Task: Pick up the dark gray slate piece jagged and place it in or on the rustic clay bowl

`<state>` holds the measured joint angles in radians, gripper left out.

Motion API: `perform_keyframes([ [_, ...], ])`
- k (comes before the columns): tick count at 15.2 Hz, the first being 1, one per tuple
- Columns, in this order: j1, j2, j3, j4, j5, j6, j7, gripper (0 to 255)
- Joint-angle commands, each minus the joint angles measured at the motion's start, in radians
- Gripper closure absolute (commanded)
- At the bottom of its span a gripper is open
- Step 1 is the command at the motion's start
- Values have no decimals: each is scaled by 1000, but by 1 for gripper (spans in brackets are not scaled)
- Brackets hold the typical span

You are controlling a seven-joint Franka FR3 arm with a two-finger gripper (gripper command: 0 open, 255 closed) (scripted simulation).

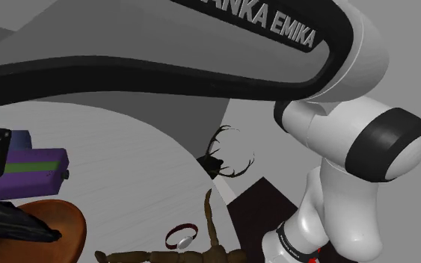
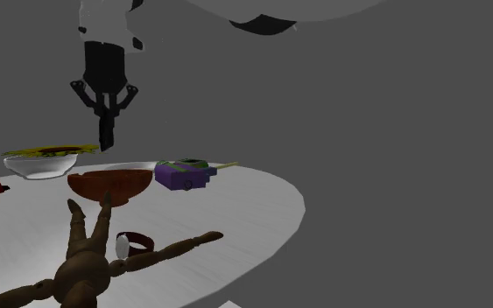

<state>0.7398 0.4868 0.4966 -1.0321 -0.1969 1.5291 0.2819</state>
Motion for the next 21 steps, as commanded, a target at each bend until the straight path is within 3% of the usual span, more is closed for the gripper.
perform_keyframes([
  [1,-13,-15,1,-54,7,40,-1,255],
  [8,-44,-50,3,-207,22,157,-2,255],
  [16,-44,-50,3,-207,22,157,-2,255],
  [17,-44,-50,3,-207,22,157,-2,0],
  [21,-44,-50,3,-207,22,157,-2,0],
])
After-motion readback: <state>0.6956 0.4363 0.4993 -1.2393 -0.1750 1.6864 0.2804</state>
